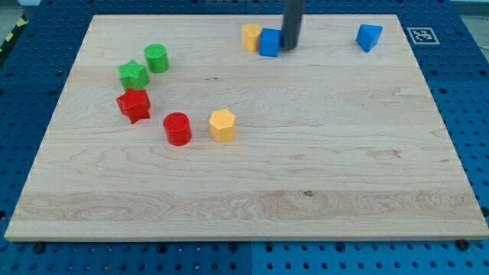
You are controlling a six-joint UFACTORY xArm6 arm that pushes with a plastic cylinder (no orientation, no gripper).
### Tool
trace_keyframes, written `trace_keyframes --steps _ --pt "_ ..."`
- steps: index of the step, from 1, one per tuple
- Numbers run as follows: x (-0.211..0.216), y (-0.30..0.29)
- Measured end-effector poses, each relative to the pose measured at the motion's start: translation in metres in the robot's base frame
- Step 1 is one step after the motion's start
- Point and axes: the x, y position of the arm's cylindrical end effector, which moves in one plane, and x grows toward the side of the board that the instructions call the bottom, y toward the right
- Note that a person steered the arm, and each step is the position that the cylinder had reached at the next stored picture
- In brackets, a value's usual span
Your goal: Place the blue cube diagonally top right to the red star
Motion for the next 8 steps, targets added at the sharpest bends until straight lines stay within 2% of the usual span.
trace_keyframes --steps 1,4,6,8 --pt "0.004 -0.036" --pt "0.023 -0.065" --pt "-0.022 -0.060" --pt "-0.022 -0.105"
